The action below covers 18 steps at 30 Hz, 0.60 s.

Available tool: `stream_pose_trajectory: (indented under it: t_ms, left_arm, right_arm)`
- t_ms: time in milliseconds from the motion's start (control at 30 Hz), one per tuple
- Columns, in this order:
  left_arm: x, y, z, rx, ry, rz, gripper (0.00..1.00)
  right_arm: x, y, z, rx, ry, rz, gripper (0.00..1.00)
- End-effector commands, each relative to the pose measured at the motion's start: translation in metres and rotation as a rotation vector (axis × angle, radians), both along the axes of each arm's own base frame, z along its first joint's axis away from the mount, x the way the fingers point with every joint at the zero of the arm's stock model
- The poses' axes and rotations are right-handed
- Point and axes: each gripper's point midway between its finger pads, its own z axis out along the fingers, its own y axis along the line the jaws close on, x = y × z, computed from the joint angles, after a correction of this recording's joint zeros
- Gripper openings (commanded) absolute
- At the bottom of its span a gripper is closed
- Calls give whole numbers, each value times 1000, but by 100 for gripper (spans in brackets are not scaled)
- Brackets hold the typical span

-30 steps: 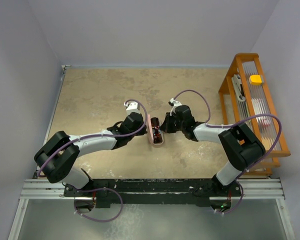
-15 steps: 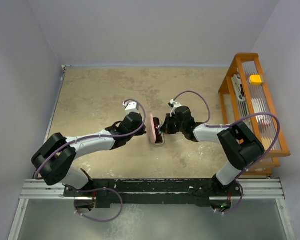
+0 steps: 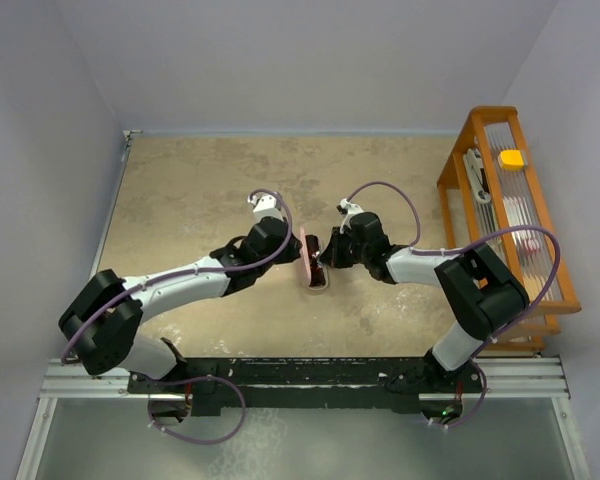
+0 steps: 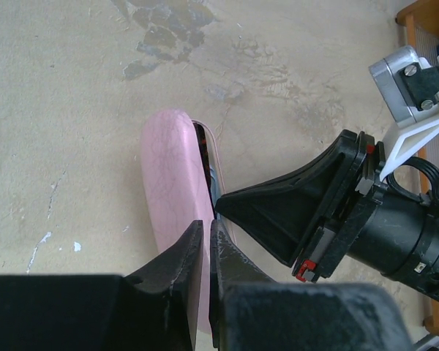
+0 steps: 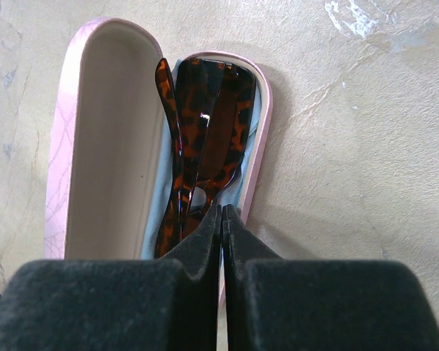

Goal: Organize the sunglasses
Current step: Close the sunglasses case at the center of the board.

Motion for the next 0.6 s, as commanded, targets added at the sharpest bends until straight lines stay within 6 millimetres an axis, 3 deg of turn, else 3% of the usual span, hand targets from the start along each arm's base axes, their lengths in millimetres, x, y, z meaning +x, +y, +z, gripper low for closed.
stream_pose_trajectory:
  t_ms: [0,567]
  left_arm:
    - [5,-15,13,-39,-8,-2,5]
    - [1,-20,-6,4,36,3,4]
  right_arm:
    - [0,1,-1,7,-15,11,1]
    - [1,1,0,10,-19,9,1]
